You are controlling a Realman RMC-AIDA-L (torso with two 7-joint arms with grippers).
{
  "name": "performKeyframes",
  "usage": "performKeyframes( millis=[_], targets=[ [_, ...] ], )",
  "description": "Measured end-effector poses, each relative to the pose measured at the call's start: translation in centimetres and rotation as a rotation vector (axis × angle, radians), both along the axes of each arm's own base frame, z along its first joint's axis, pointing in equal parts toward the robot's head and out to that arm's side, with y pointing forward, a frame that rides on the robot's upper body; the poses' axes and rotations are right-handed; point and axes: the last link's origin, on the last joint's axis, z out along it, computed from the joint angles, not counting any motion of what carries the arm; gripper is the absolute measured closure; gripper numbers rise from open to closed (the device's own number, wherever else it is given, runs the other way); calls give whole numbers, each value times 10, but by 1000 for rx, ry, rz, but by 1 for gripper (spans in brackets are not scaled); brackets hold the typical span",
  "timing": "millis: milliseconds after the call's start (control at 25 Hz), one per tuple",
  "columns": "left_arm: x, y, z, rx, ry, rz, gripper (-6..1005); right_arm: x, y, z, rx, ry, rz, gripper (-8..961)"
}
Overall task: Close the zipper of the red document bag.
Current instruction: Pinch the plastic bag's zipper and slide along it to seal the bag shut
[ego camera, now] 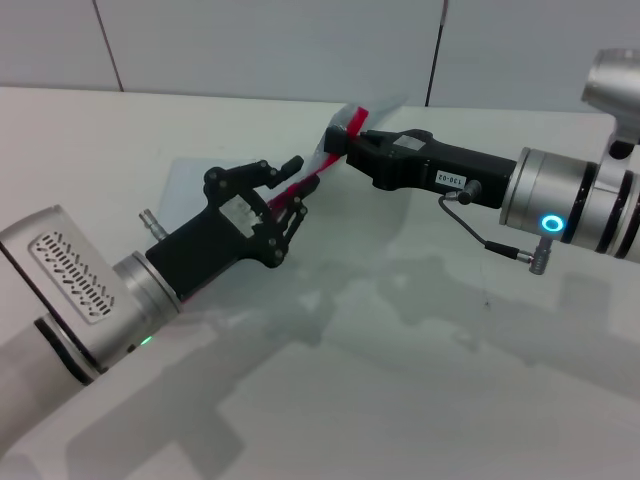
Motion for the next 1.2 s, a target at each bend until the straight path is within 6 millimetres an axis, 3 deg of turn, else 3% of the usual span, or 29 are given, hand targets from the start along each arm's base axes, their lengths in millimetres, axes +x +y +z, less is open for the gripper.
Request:
performKeyframes(
  millis=[200, 880, 1200],
  targets=[
    [0, 1, -1, -5, 0, 7, 807, 0, 0, 0, 1, 0, 0, 926],
    [-2, 2, -1, 11, -19, 41, 909, 2, 1, 2, 8, 0, -7, 914],
    [-4, 1, 0, 14, -23, 54, 913, 35, 9, 30, 132, 46, -126, 909]
  ],
)
